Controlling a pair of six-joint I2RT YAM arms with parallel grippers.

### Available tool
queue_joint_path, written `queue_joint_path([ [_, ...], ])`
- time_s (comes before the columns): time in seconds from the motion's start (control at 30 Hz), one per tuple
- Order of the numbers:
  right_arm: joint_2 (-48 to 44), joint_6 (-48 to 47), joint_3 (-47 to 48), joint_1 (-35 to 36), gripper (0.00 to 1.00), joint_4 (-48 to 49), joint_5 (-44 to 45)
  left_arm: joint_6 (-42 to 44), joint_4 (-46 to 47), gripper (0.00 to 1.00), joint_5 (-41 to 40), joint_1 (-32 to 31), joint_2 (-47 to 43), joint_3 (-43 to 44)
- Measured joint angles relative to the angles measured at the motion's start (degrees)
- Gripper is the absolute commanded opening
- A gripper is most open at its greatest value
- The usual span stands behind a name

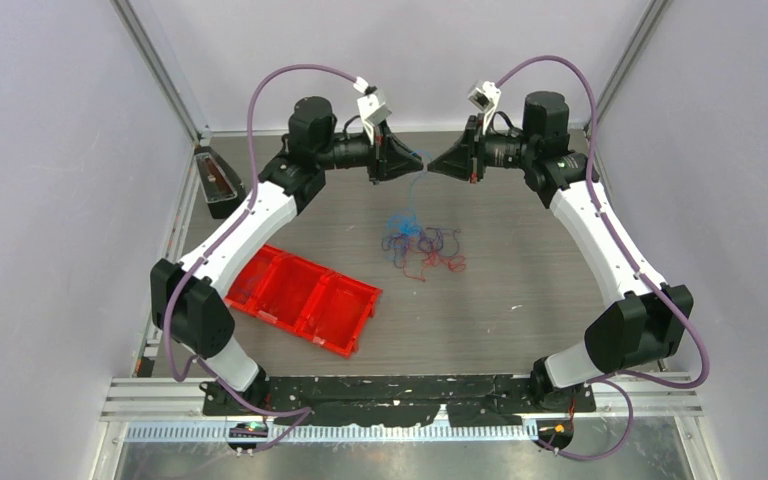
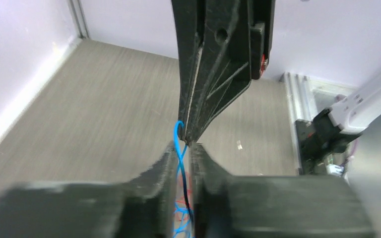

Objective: Untangle the cables

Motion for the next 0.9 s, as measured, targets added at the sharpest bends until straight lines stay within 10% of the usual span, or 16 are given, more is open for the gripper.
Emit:
queue_joint_path([
  [0.13, 0.0, 0.7, -0.2, 0.2, 0.07, 1.4, 0.0, 1.2, -2.6, 0.0, 0.5, -0.2, 0.0, 0.1],
  [0.27, -0.2, 1.5, -2.9, 0.2, 0.75, 3.8, 0.5, 2.2, -8.0, 0.0, 0.3, -0.2, 0.0, 1.5],
  [0.5, -2.3, 5.7, -17.7, 3.6, 0.98, 19.9, 7.1, -3.8, -7.8, 0.0, -2.3, -0.2, -0.9, 3.8],
  [0.6, -3.4, 7.8, -24.5, 7.9, 0.97, 29.5, 11.5, -6.3, -7.8, 0.0, -5.0, -0.2, -1.4, 4.9],
  [0.9, 3.8, 9.5, -27.9, 17.0, 0.29, 50.1, 24.3, -15.3, -6.4, 0.0, -8.3, 1.5, -4.3, 5.5],
])
